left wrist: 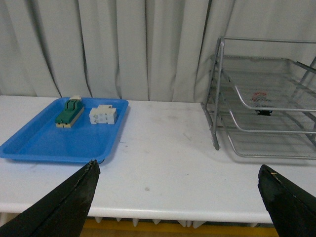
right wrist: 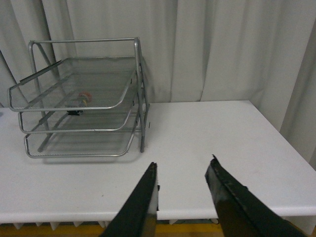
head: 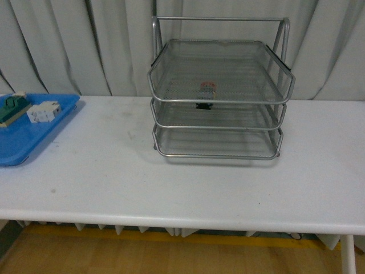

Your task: Place button on rack with both arms

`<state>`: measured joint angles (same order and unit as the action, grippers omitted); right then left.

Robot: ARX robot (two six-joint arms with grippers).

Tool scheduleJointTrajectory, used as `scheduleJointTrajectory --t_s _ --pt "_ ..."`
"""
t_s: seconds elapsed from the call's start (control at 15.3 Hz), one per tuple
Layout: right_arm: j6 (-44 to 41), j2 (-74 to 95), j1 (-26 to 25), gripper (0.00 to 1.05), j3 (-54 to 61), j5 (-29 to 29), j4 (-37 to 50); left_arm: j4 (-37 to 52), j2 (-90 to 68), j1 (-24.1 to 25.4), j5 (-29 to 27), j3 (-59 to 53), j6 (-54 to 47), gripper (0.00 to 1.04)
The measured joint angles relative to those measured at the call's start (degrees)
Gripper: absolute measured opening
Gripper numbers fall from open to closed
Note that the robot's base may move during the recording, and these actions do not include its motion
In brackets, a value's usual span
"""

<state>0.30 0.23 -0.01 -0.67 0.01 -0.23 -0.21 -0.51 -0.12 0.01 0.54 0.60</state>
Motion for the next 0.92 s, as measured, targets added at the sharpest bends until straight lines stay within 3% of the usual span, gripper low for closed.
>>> scheduleJointTrajectory --t_s 0.13,0.39,0.92 --pt "0.0 0.0 0.0 0.5 0.0 0.0 0.0 0.0 0.0 0.0 -0.02 0.0 0.02 0.98" --pt "0.0 0.0 0.0 0.98 0.02 0.0 0.0 0.0 0.0 0.0 -0.02 0.0 0.02 0.98" --pt "0.0 0.0 0.0 0.98 0.02 0.0 0.0 0.0 0.0 0.0 -0.02 0.0 0.02 0.98"
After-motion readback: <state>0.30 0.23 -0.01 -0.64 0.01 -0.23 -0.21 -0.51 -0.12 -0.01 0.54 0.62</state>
